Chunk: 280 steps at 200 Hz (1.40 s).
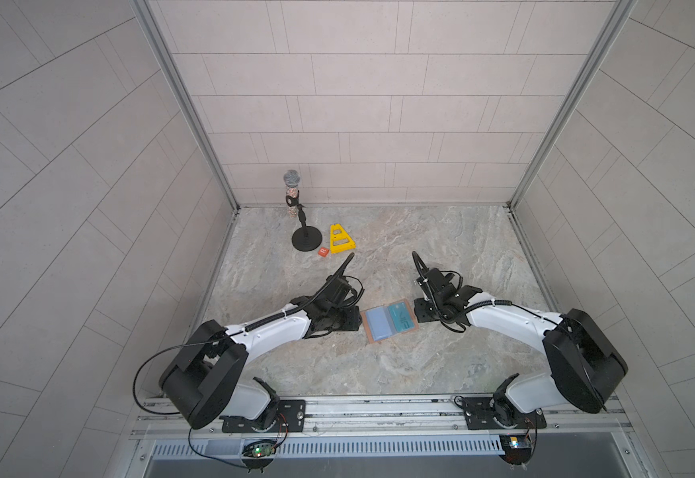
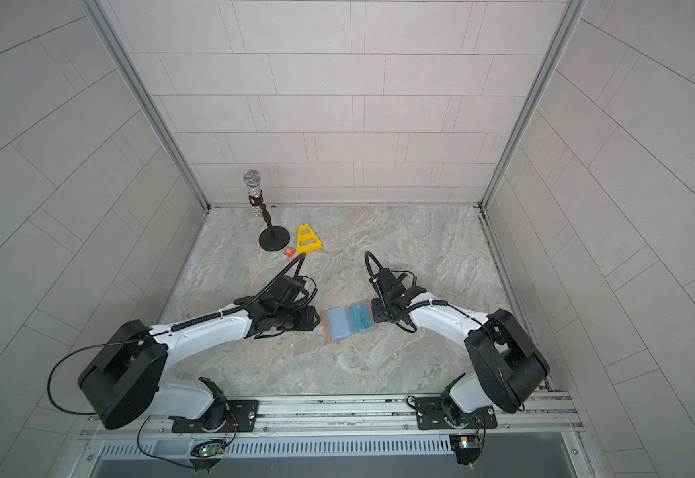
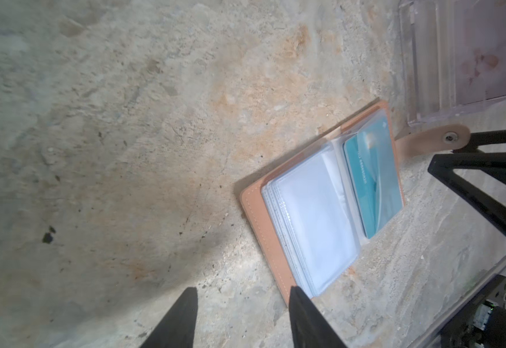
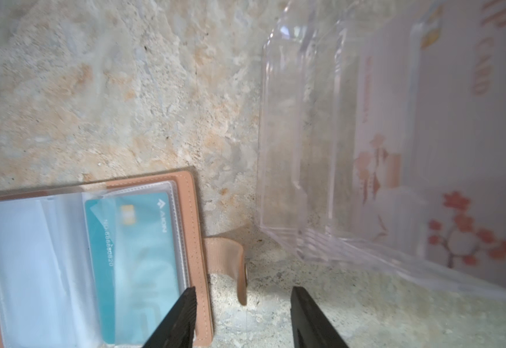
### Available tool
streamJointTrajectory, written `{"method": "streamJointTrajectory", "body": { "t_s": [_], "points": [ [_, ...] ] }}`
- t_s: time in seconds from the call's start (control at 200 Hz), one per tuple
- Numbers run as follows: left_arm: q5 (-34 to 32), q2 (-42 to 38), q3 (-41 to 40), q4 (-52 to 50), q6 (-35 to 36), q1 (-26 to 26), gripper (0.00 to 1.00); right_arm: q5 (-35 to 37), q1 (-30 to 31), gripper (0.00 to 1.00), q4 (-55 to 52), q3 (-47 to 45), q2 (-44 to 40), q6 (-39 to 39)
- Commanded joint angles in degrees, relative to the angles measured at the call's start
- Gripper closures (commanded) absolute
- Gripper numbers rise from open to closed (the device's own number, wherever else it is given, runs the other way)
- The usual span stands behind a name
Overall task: Insert credit cards into a card holder
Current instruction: Insert the credit card into the card slot, then rotate the card holder at the center of the table.
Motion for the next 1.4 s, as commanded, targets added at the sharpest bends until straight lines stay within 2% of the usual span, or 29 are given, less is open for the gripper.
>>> {"method": "streamJointTrajectory", "body": {
  "t_s": [0.0, 0.255, 0.415, 0.751, 0.956, 1.131, 1.396],
  "points": [
    [2.9, 0.8, -1.5, 5.5, -2.0, 0.1, 0.44, 0.3, -0.4, 0.48, 0.1, 0.5, 0.7, 0.3],
    [3.9, 1.3, -2.6, 7.4, -2.9, 0.1, 0.44, -1.5, -0.5, 0.6, 1.7, 1.8, 4.2, 0.1],
    [4.7, 1.6, -3.3, 8.0, -2.9, 0.1, 0.44, -2.4, -0.5, 0.75, 2.7, 2.0, 5.1, -0.3],
    [3.3, 0.0, -3.4, 6.0, -2.2, 0.1, 0.44, -2.2, -0.6, 0.77, 3.2, 3.1, 6.6, -1.3],
    [2.2, -0.6, -3.9, 5.1, -2.0, 0.1, 0.42, -3.7, -0.6, 1.0, 3.0, 1.9, 5.7, -0.9],
    [2.5, -1.3, -4.8, 5.6, -2.1, 0.1, 0.32, -4.7, -0.6, 1.0, 1.1, -0.7, 2.5, -0.5],
    [5.9, 0.7, -6.0, 10.6, -3.3, 0.0, 0.32, -6.1, -0.5, 1.0, 0.1, -5.6, -0.9, -0.6]
  ]
}}
